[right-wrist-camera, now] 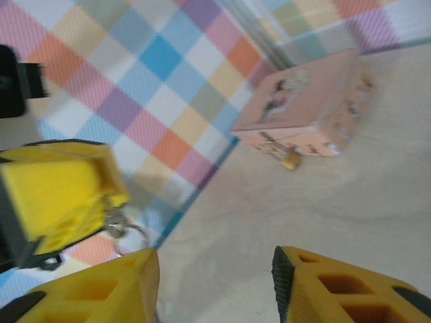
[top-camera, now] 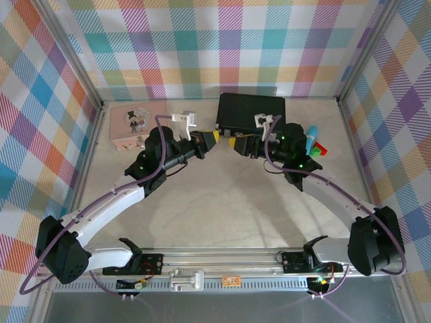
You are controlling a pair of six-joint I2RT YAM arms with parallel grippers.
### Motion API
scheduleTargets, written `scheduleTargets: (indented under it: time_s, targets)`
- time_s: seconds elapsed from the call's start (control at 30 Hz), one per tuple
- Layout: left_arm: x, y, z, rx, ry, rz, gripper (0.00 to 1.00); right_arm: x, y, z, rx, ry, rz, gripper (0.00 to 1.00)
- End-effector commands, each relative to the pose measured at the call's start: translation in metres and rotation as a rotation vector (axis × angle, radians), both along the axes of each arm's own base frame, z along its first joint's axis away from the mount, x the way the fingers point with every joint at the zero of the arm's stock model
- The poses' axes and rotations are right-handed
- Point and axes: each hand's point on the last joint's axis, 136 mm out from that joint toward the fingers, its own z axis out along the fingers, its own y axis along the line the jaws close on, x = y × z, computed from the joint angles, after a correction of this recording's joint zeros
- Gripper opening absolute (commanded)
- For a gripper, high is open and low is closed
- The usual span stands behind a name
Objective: Unlock the padlock with the key
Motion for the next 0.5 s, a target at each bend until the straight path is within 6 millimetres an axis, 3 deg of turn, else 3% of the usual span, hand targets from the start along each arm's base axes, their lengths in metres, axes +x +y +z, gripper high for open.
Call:
scheduleTargets:
  time_s: [0.0, 0.47]
  targets:
    - [-0.007, -0.006, 0.004, 0.006, -0.022, -0.052, 0.0, -0.02, 0.011, 0.031, 0.126, -0.117, 0.152, 0.46]
    - [-0.005, -0.013, 0.005, -0.065, -0.003, -0.072, 0.0, -0.02, 0.024, 0.031, 0.222, -0.087, 0.26, 0.34]
